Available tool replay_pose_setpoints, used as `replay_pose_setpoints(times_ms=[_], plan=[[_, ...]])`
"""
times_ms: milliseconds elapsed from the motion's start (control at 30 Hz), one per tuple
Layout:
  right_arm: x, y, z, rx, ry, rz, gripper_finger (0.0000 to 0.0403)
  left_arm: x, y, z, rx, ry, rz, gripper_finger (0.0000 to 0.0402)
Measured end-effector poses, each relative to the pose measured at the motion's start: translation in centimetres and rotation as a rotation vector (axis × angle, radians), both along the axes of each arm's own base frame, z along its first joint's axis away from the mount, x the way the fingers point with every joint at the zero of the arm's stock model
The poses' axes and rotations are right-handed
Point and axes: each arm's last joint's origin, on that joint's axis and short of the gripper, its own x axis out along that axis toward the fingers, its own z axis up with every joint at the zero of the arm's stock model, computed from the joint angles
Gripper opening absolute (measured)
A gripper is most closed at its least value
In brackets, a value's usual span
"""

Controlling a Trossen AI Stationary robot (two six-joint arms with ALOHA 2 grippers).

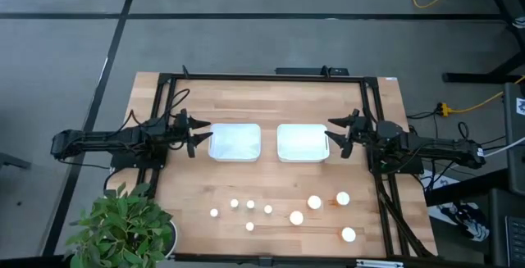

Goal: Pick and place medicine bottles into bin by pill shape (circle, oval)
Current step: Put the large orange pill bottle into the right white bin

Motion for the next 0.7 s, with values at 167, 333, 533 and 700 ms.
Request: replay_pose_setpoints(times_ms=[167,333,533,700], plan=[[0.0,0.0,0.8,0.267,-0.181,-0.010,0.0255,0.0,0.0,0.0,0.000,0.000,0.000,0.0194],[0.0,0.0,1.2,0.504,-0.295,-0.010,0.0255,0.0,0.0,0.0,0.000,0.000,0.001,0.0194],[0.0,0.0,1.3,0.571,-0.330,-0.020,0.0255,0.0,0.0,0.0,0.000,0.000,0.000,0.0194],[-0.1,-0.2,1.3,0.428,-0.301,-0.092,0.0255,0.0,0.0,0.0,0.000,0.000,0.000,0.0194]])
